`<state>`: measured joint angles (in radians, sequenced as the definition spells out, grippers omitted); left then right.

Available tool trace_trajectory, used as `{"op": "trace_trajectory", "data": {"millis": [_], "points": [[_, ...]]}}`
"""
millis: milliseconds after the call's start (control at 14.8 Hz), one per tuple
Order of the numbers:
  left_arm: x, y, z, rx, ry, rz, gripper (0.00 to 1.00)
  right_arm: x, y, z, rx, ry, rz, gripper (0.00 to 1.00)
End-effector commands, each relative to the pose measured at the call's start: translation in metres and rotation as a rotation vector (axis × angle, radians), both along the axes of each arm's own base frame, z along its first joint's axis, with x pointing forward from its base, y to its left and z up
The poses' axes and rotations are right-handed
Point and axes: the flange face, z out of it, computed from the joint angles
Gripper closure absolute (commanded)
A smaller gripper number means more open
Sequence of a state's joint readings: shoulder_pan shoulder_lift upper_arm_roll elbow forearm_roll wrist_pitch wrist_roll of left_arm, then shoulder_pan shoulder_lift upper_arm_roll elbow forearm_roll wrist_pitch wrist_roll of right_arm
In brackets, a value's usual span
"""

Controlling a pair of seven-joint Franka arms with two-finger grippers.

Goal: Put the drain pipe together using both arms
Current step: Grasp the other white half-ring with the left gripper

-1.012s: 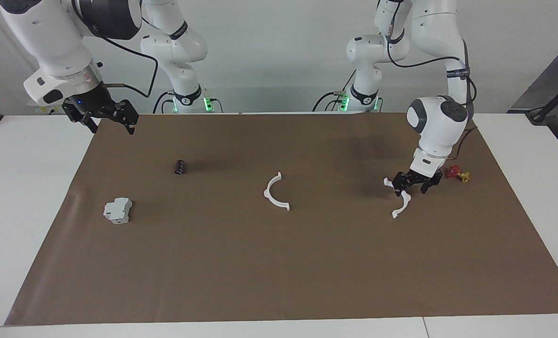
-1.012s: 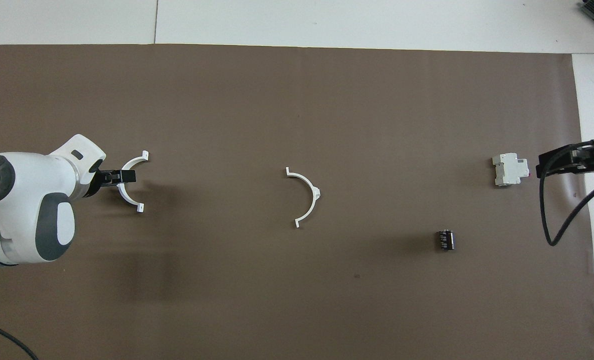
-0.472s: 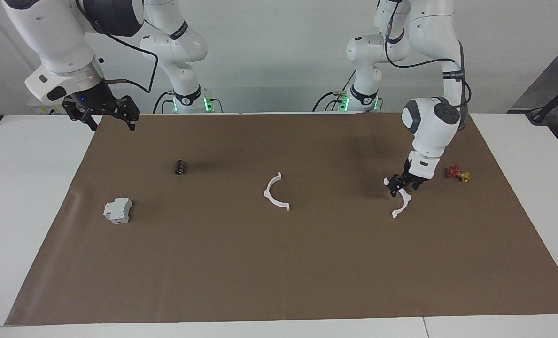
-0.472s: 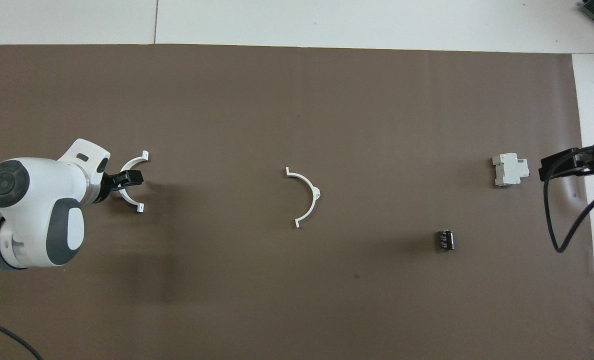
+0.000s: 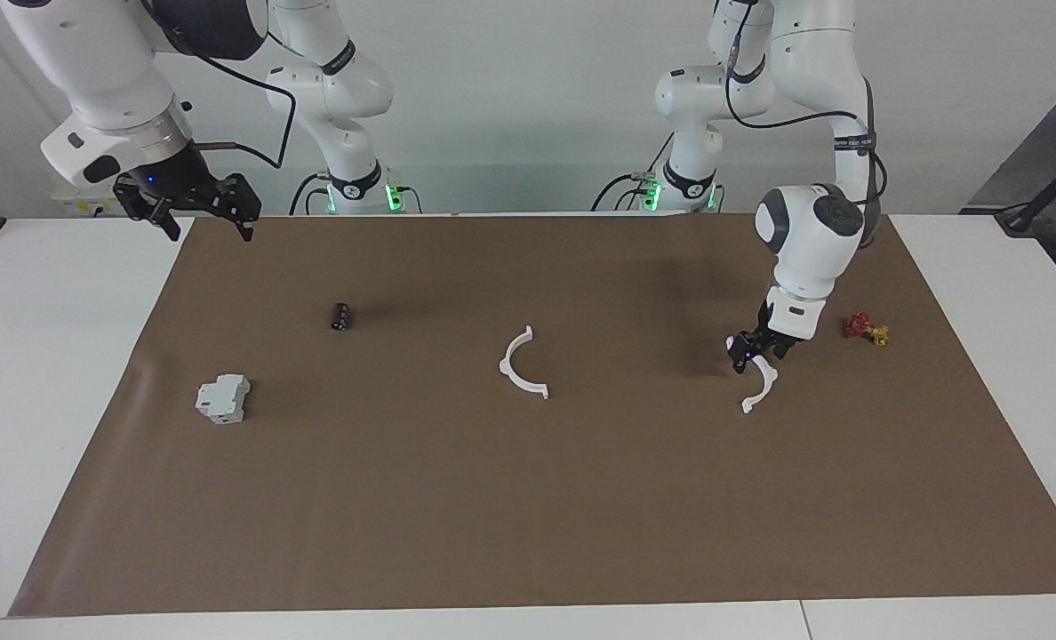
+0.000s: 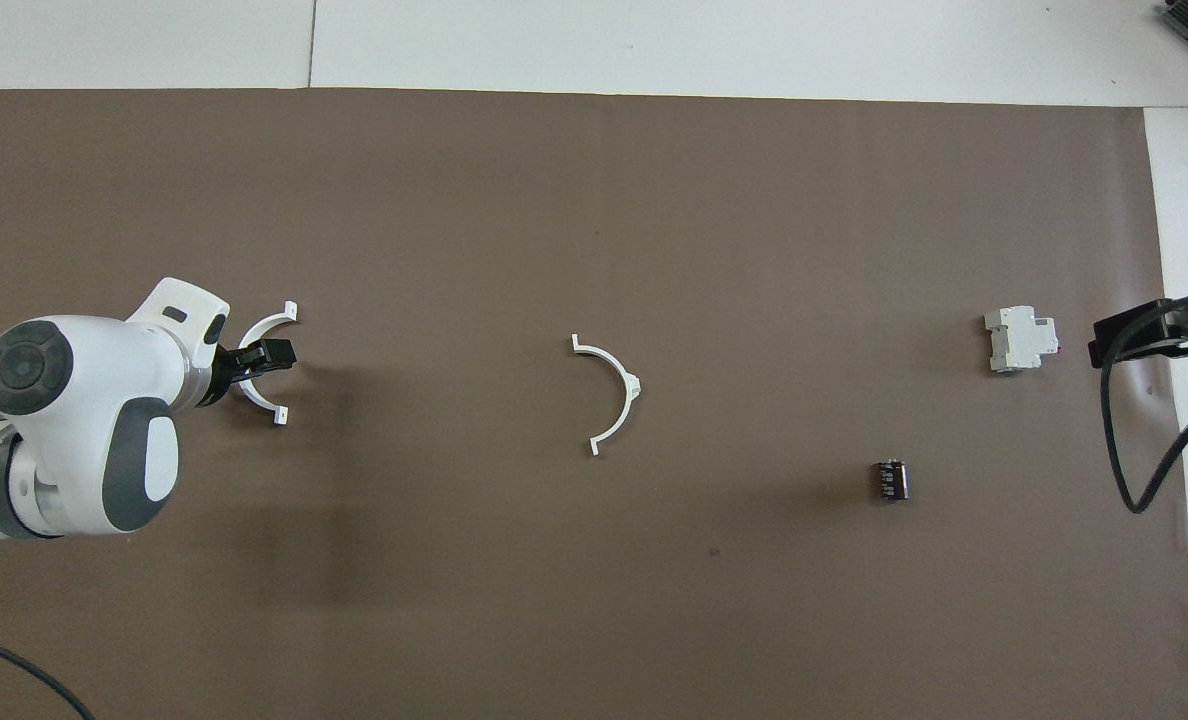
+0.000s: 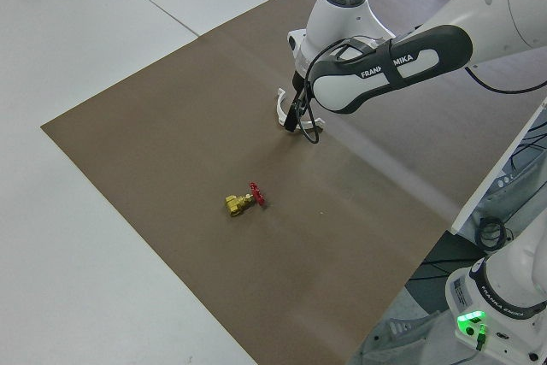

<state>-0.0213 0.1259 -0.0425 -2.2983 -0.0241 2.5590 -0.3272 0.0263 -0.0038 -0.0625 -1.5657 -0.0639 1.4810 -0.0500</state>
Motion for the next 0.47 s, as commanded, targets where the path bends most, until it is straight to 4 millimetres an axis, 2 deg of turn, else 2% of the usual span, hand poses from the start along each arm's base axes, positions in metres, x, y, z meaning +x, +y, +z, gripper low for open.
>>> {"op": "trace_trajectory", "data": {"millis": [0, 67, 135, 270, 405], "points": [[-0.0062, -0.0001, 0.0027, 0.007, -0.014, 0.009, 0.0, -0.0008, -0.0032, 0.0011, 0.006, -0.001, 0.02, 0.0], [-0.0056, -0.0002, 0.0035, 0.008, -0.017, 0.008, 0.05, -0.0008, -0.0032, 0.0011, 0.006, -0.001, 0.02, 0.0], [-0.0056, -0.0001, 0.0035, 0.007, -0.017, 0.009, 0.18, -0.0008, -0.0032, 0.0011, 0.006, -0.001, 0.02, 0.0], [-0.0062, -0.0001, 0.0027, 0.011, -0.015, -0.012, 0.47, -0.0008, -0.0032, 0.0011, 0.006, -0.001, 0.02, 0.0], [-0.0057, 0.0007, 0.0033, 0.02, -0.018, -0.076, 0.81, -0.0008, -0.0032, 0.0011, 0.006, -0.001, 0.02, 0.0]]}}
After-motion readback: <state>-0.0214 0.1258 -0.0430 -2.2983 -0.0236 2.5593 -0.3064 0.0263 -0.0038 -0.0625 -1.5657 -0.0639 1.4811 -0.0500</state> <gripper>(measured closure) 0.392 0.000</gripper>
